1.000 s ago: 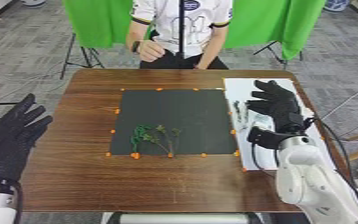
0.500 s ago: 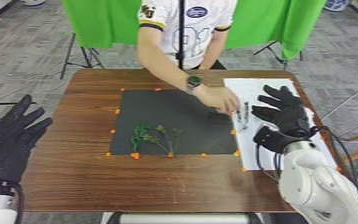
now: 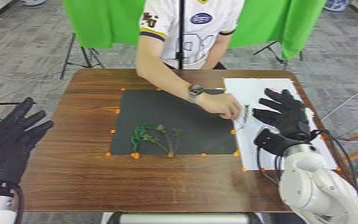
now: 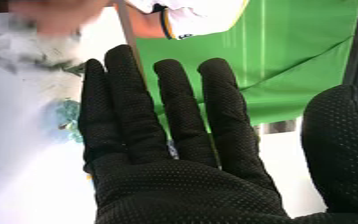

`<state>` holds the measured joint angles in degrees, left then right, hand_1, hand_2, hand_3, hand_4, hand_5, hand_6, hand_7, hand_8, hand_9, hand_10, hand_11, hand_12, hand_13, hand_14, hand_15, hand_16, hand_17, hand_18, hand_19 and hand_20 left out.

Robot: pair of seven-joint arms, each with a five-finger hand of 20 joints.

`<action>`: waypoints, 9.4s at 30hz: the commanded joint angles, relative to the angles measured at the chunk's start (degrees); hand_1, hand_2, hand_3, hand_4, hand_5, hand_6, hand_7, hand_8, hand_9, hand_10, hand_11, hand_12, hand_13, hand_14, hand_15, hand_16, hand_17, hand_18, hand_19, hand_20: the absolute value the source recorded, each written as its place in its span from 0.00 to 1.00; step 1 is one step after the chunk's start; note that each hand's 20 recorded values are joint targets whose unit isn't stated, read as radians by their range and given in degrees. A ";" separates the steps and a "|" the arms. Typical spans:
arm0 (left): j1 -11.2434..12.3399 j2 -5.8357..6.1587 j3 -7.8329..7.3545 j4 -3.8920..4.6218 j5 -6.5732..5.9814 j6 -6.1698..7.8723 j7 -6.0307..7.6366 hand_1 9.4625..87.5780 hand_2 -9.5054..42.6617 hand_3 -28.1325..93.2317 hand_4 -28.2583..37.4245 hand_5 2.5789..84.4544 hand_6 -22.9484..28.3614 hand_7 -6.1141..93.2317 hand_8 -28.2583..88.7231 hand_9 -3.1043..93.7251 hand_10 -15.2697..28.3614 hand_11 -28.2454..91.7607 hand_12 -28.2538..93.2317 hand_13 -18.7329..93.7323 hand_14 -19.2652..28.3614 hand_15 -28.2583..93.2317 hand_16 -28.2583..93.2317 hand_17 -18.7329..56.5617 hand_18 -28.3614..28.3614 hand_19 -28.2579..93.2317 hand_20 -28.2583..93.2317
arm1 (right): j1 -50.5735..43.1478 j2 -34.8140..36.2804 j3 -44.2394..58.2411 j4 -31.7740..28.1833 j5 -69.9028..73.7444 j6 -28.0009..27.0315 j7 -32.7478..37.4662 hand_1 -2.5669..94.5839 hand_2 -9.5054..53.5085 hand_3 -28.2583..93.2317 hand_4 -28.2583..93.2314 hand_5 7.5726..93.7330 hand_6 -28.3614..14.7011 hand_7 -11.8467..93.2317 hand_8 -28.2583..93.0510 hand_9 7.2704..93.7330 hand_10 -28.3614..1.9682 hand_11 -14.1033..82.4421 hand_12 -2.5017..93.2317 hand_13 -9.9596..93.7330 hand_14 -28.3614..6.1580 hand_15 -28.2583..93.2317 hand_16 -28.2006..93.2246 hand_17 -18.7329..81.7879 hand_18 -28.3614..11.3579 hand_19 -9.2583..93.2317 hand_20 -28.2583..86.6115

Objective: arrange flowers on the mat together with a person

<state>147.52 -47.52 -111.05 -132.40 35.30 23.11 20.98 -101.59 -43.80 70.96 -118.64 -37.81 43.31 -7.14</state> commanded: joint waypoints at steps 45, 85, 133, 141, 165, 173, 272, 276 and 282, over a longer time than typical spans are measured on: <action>-0.44 -0.59 1.43 0.14 0.52 0.51 -1.66 0.14 0.31 0.85 0.05 0.32 0.51 0.17 0.16 0.33 0.67 0.39 0.33 0.34 0.83 0.58 0.20 0.13 0.80 0.51 0.35 | 1.45 1.19 -2.14 0.88 2.57 -5.73 -1.94 0.18 0.32 0.88 0.03 0.54 0.62 0.24 0.13 0.55 0.32 0.27 0.17 0.55 0.15 0.54 0.33 0.36 0.00 0.55 0.36; -1.62 0.14 2.06 0.34 0.35 0.61 -0.87 0.14 0.31 0.86 0.06 0.32 0.52 0.17 0.16 0.33 0.68 0.39 0.33 0.34 0.84 0.58 0.19 0.13 0.80 0.51 0.35 | 23.91 6.15 -17.31 7.91 -66.77 -10.74 59.42 0.28 0.18 0.84 0.07 0.48 0.62 0.23 0.14 0.48 0.30 0.24 0.18 0.65 0.27 0.68 0.30 0.55 0.11 0.87 0.18; -2.35 -0.52 1.58 0.20 1.14 -0.27 -2.49 0.15 0.31 0.86 0.06 0.32 0.52 0.18 0.16 0.33 0.68 0.39 0.33 0.34 0.84 0.59 0.19 0.13 0.80 0.51 0.35 | 35.28 2.23 -39.64 20.72 -85.49 -24.90 67.80 0.59 0.00 0.74 0.00 0.74 0.74 0.31 0.20 0.81 0.64 0.29 0.24 0.84 0.66 0.58 0.40 0.67 0.35 0.90 0.10; -1.80 -0.81 0.53 -0.12 0.89 -0.36 -1.57 0.15 0.31 0.86 0.06 0.32 0.52 0.18 0.16 0.33 0.68 0.39 0.33 0.34 0.84 0.59 0.19 0.13 0.80 0.52 0.35 | 35.86 2.70 -41.31 20.76 -90.50 -18.47 68.68 0.64 0.00 0.73 0.00 0.85 0.78 0.36 0.21 0.97 0.77 0.22 0.36 0.91 0.78 0.56 0.46 0.68 0.40 0.93 0.10; -2.72 -2.25 -1.87 -0.43 1.35 -0.34 -1.54 0.14 0.31 0.85 0.06 0.32 0.52 0.17 0.16 0.33 0.67 0.39 0.33 0.34 0.84 0.60 0.19 0.13 0.81 0.54 0.36 | 61.84 -14.84 -65.32 16.05 -86.15 -15.98 53.47 0.63 0.00 0.76 0.00 0.85 0.77 0.37 0.23 0.99 0.79 0.23 0.39 0.93 0.79 0.57 0.46 0.66 0.41 0.96 0.12; -5.14 2.87 0.23 0.56 -0.54 0.51 0.06 0.14 0.31 0.85 0.06 0.32 0.52 0.17 0.16 0.33 0.68 0.39 0.33 0.34 0.84 0.60 0.19 0.13 0.81 0.54 0.36 | 67.39 -23.06 -72.57 21.49 -82.41 -15.29 51.77 0.63 0.00 0.76 0.00 0.85 0.77 0.37 0.22 0.99 0.79 0.24 0.39 0.93 0.79 0.58 0.46 0.66 0.40 0.96 0.13; -1.27 1.43 1.59 0.75 -1.43 0.61 0.83 0.14 0.31 0.85 0.06 0.37 0.55 0.17 0.17 0.34 0.69 0.39 0.33 0.34 0.84 0.60 0.19 0.13 0.80 0.53 0.36 | 28.63 -4.90 -21.40 7.32 -13.64 -17.31 11.73 0.27 0.24 0.84 0.02 0.58 0.68 0.28 0.12 0.59 0.45 0.28 0.16 0.59 0.30 0.55 0.32 0.34 0.14 0.62 0.32; -1.80 1.66 1.84 1.03 -1.87 0.87 2.08 0.14 0.31 0.86 0.06 0.37 0.54 0.16 0.17 0.34 0.68 0.38 0.32 0.35 0.83 0.57 0.18 0.14 0.80 0.52 0.35 | 22.88 -3.84 -14.17 7.72 -4.50 -22.68 7.13 0.25 0.26 0.85 0.02 0.56 0.68 0.28 0.12 0.55 0.45 0.27 0.16 0.56 0.26 0.53 0.32 0.32 0.12 0.59 0.33; -3.64 1.87 2.91 1.25 -1.88 1.57 2.36 0.14 0.31 0.86 0.05 0.36 0.53 0.16 0.17 0.34 0.68 0.38 0.32 0.35 0.81 0.55 0.19 0.17 0.77 0.52 0.35 | 17.11 -2.46 -9.44 8.83 1.06 -25.27 3.90 0.23 0.28 0.87 0.02 0.52 0.68 0.27 0.12 0.52 0.44 0.25 0.16 0.54 0.24 0.52 0.32 0.31 0.11 0.58 0.35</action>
<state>145.16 -45.37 -109.31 -131.71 33.45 23.83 22.75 -77.41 -48.92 58.54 -111.47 -44.27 20.54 -0.05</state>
